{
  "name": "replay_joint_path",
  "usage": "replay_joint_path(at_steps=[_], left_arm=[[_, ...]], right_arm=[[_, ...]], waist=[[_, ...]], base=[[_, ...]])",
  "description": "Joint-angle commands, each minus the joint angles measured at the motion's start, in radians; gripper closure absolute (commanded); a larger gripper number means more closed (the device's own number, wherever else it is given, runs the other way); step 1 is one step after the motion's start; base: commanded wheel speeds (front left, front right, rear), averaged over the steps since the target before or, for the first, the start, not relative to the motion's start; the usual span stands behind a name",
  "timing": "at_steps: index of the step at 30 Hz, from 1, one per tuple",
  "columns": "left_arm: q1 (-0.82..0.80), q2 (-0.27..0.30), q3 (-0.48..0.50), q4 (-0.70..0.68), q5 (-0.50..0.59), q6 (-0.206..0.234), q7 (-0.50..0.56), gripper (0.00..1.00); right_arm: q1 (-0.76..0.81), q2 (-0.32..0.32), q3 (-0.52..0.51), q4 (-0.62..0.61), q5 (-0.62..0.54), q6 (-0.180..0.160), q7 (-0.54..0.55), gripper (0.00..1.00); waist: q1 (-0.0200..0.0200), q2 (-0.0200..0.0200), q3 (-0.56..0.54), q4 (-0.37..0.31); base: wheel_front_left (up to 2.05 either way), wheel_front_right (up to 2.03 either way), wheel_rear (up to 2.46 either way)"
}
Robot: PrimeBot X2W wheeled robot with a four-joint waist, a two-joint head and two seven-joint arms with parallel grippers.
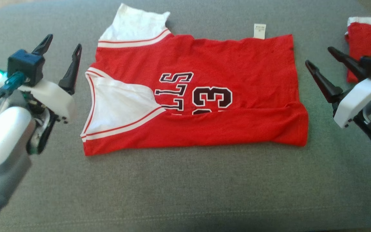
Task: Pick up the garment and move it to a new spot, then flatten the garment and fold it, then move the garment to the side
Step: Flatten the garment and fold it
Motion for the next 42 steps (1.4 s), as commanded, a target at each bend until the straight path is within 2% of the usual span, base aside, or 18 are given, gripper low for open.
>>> replay_joint_path(at_steps=[1, 5, 8, 12, 17, 21, 24, 28, 32, 37, 42], left_arm=[[-0.013, 0.023, 0.062, -0.036, -0.010, 0.018, -0.011, 0.00], [0.092, -0.026, 0.181, -0.188, -0.004, 0.109, -0.019, 0.00], [0.208, -0.084, 0.273, -0.307, 0.027, 0.159, -0.020, 0.00], [0.366, -0.197, 0.388, -0.411, 0.079, 0.186, -0.020, 0.00], [0.534, -0.338, 0.520, -0.447, 0.157, 0.147, -0.020, 0.00], [0.636, -0.432, 0.605, -0.434, 0.224, 0.085, -0.020, 0.00], [0.675, -0.466, 0.643, -0.391, 0.279, 0.033, -0.020, 0.00], [0.682, -0.489, 0.680, -0.314, 0.339, -0.011, -0.020, 0.00], [0.667, -0.494, 0.690, -0.168, 0.382, -0.005, -0.020, 0.00], [0.618, -0.500, 0.706, 0.012, 0.373, 0.016, -0.019, 0.00], [0.576, -0.497, 0.728, 0.110, 0.364, 0.041, -0.016, 0.00]], right_arm=[[0.035, -0.011, -0.026, -0.003, 0.012, -0.001, -0.017, 0.00], [0.100, 0.027, -0.152, 0.005, -0.018, -0.001, -0.032, 0.00], [0.170, 0.061, -0.303, -0.042, -0.071, -0.001, -0.033, 0.00], [0.318, 0.126, -0.512, -0.128, -0.191, -0.001, -0.034, 0.00], [0.521, 0.249, -0.717, -0.256, -0.375, -0.001, -0.034, 0.00], [0.663, 0.355, -0.838, -0.352, -0.480, -0.001, -0.034, 0.00], [0.727, 0.404, -0.878, -0.397, -0.540, -0.001, -0.034, 0.00], [0.752, 0.434, -0.898, -0.438, -0.588, -0.001, -0.018, 0.00], [0.750, 0.446, -0.909, -0.475, -0.606, -0.001, 0.001, 0.00], [0.760, 0.457, -0.928, -0.492, -0.614, -0.001, 0.008, 0.00], [0.766, 0.465, -0.932, -0.498, -0.619, -0.001, 0.009, 0.00]], waist=[[0.0000, 0.0000, -0.022, 0.000], [0.0000, 0.0000, -0.065, 0.007], [0.0000, 0.0000, -0.088, 0.011], [0.0000, 0.0000, -0.120, 0.016], [0.0000, 0.0000, -0.143, 0.014], [0.0000, 0.0000, -0.153, 0.011], [0.0000, 0.0000, -0.153, 0.005], [0.0000, 0.0000, -0.146, -0.009], [0.0000, 0.0000, -0.132, -0.027], [0.0000, 0.0000, -0.115, -0.046], [0.0000, 0.0000, -0.104, -0.060]], base=[[0.00, 0.00, 0.00], [0.00, 0.00, 0.00], [0.00, 0.00, 0.00], [0.00, 0.00, 0.00], [0.00, 0.00, 0.00], [0.00, 0.00, 0.00], [0.00, 0.00, 0.00], [0.00, 0.00, 0.00], [0.00, 0.00, 0.00], [0.00, 0.00, 0.00], [0.00, 0.00, 0.00]])
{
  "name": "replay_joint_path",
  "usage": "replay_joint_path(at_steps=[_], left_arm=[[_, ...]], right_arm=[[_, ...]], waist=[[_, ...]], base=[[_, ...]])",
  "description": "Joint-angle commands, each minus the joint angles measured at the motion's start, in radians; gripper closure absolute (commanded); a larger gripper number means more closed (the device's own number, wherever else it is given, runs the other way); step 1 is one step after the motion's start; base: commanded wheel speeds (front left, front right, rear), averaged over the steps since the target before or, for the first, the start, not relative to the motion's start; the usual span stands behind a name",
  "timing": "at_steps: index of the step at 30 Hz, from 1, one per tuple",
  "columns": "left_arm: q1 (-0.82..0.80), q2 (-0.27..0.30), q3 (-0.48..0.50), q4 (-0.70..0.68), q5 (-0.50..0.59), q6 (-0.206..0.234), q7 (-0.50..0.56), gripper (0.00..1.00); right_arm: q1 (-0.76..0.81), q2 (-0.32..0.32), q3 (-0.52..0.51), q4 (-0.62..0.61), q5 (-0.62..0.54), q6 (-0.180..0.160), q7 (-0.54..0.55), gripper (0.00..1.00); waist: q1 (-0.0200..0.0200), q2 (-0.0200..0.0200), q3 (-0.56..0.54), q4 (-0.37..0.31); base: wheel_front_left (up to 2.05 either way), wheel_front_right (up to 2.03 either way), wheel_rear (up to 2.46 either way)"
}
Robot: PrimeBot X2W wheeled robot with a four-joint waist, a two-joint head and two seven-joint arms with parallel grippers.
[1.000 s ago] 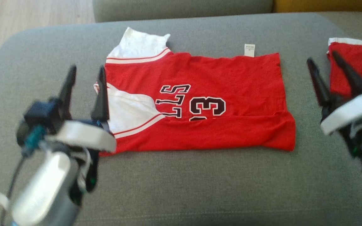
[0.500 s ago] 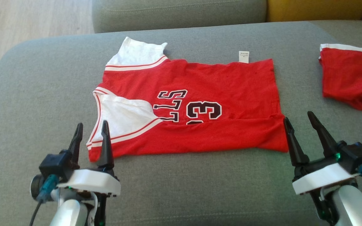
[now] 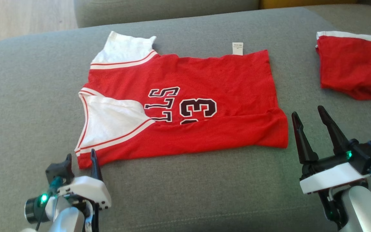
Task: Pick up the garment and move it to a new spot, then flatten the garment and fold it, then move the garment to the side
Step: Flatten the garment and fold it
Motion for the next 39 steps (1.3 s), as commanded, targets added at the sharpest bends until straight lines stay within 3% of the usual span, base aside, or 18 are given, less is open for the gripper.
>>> replay_joint_path(at_steps=[1, 7, 17, 19, 24, 39], left_arm=[[-0.050, 0.012, 0.041, -0.010, -0.005, 0.009, -0.003, 0.00], [-0.091, 0.020, 0.050, 0.085, -0.015, 0.019, 0.021, 0.00], [-0.137, 0.021, 0.026, 0.182, -0.027, -0.007, 0.081, 0.00], [-0.144, 0.021, 0.016, 0.197, -0.029, -0.022, 0.087, 1.00], [-0.158, 0.027, 0.013, 0.195, -0.032, -0.038, 0.053, 1.00], [-0.121, 0.038, 0.033, -0.014, 0.005, -0.001, -0.006, 1.00]], right_arm=[[-0.012, -0.005, 0.009, -0.036, -0.005, -0.001, 0.000, 0.00], [-0.019, 0.001, 0.003, -0.035, -0.006, -0.001, -0.003, 0.00], [-0.018, 0.004, -0.011, -0.036, -0.012, -0.001, -0.009, 0.00], [-0.018, 0.004, -0.012, -0.035, -0.013, -0.001, -0.010, 0.00], [-0.017, 0.008, -0.021, -0.020, -0.013, -0.001, 0.003, 0.00], [-0.013, 0.078, -0.042, 0.112, 0.046, -0.001, 0.113, 0.00]], waist=[[0.0000, 0.0000, 0.006, -0.007], [0.0000, 0.0000, 0.019, -0.026], [0.0000, 0.0000, 0.037, -0.032], [0.0000, 0.0000, 0.038, -0.031], [0.0000, 0.0000, 0.033, -0.024], [0.0000, 0.0000, 0.008, -0.006]], base=[[0.00, 0.00, 0.00], [0.00, 0.00, 0.00], [0.00, 0.00, 0.00], [0.00, 0.00, 0.00], [0.00, 0.00, 0.00], [0.00, 0.00, 0.00]])
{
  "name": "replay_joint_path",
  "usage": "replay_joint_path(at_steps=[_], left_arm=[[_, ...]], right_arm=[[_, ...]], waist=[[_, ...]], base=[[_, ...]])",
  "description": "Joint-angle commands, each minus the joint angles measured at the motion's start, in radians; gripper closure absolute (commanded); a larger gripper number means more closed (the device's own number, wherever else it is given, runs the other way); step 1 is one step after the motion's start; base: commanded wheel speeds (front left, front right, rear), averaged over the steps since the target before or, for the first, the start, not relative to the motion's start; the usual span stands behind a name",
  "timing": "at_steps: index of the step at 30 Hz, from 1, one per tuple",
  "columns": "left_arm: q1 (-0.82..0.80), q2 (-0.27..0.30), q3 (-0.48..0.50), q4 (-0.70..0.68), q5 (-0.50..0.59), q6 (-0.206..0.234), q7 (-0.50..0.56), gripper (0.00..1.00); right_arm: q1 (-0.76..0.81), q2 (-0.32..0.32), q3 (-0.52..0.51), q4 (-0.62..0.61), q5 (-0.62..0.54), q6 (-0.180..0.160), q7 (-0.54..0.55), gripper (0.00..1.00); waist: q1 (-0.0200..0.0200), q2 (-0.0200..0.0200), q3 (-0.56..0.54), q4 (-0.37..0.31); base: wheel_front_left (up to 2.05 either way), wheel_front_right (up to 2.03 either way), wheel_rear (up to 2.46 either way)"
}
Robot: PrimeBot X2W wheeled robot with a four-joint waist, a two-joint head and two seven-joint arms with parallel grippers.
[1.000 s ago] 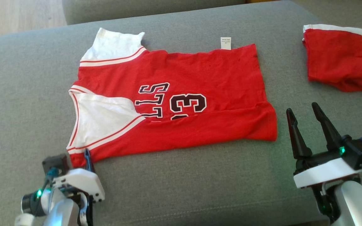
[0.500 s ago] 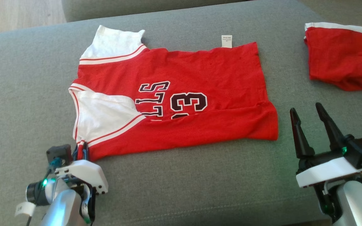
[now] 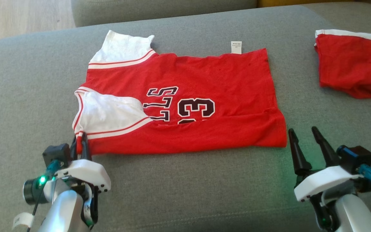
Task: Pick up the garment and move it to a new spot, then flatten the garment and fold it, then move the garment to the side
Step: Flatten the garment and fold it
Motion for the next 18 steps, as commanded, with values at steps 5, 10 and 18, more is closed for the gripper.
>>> replay_joint_path(at_steps=[5, 10, 18], left_arm=[[-0.012, 0.028, 0.045, -0.096, 0.023, 0.017, -0.013, 1.00], [-0.006, 0.027, 0.046, -0.116, 0.030, 0.017, -0.013, 1.00], [-0.011, 0.021, 0.041, -0.121, 0.040, 0.007, -0.013, 1.00]], right_arm=[[-0.035, 0.022, 0.022, 0.029, 0.035, -0.001, 0.032, 0.00], [-0.073, 0.043, 0.010, 0.090, 0.078, -0.001, 0.050, 0.00], [-0.139, 0.055, 0.010, 0.203, 0.125, -0.001, 0.063, 0.00]], waist=[[0.0000, 0.0000, 0.010, 0.003], [0.0000, 0.0000, 0.017, 0.008], [0.0000, 0.0000, 0.035, 0.026]], base=[[0.00, 0.00, 0.00], [0.00, 0.00, 0.00], [0.00, 0.00, 0.00]])
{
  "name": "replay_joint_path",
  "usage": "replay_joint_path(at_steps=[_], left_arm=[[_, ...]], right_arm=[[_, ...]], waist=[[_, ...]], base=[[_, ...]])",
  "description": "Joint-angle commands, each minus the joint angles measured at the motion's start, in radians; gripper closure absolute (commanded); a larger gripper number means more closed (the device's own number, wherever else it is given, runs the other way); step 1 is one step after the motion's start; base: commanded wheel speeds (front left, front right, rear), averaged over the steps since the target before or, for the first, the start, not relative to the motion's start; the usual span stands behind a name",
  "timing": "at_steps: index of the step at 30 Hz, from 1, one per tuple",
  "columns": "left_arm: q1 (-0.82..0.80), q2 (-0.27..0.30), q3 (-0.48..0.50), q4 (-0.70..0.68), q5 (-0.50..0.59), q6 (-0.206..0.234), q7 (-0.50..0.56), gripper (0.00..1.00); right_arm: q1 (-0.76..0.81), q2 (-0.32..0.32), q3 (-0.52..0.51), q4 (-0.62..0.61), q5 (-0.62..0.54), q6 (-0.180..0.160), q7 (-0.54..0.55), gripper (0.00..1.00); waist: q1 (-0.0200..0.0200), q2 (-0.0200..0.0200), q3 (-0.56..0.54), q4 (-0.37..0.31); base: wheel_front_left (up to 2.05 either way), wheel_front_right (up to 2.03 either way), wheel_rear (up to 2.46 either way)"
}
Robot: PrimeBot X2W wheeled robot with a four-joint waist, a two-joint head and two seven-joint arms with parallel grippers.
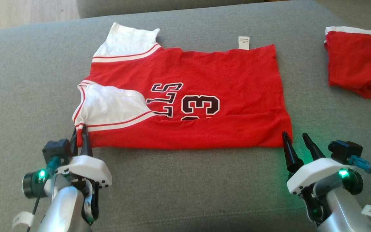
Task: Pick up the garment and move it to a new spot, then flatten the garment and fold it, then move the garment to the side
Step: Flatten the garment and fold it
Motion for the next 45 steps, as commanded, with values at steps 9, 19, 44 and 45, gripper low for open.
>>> replay_joint_path(at_steps=[9, 19, 44, 45], left_arm=[[-0.039, 0.018, 0.039, -0.040, 0.024, -0.006, -0.012, 1.00], [-0.037, 0.011, 0.032, -0.020, 0.035, -0.016, -0.012, 1.00], [0.093, 0.023, -0.043, -0.009, 0.040, -0.064, 0.020, 1.00], [0.103, 0.024, -0.048, -0.017, 0.040, -0.065, 0.027, 1.00]], right_arm=[[-0.095, 0.015, 0.047, 0.088, -0.003, -0.001, -0.003, 0.00], [-0.126, -0.007, 0.093, 0.151, 0.019, -0.001, -0.015, 1.00], [-0.023, -0.261, 0.094, 0.011, -0.018, -0.001, 0.188, 1.00], [-0.009, -0.267, 0.091, -0.003, -0.013, -0.001, 0.204, 1.00]], waist=[[0.0000, 0.0000, 0.032, 0.019], [0.0000, 0.0000, 0.017, 0.026], [0.0000, 0.0000, -0.079, 0.041], [0.0000, 0.0000, -0.080, 0.041]], base=[[0.00, 0.00, 0.00], [0.00, 0.00, 0.00], [0.00, 0.00, 0.00], [0.00, 0.00, 0.00]])
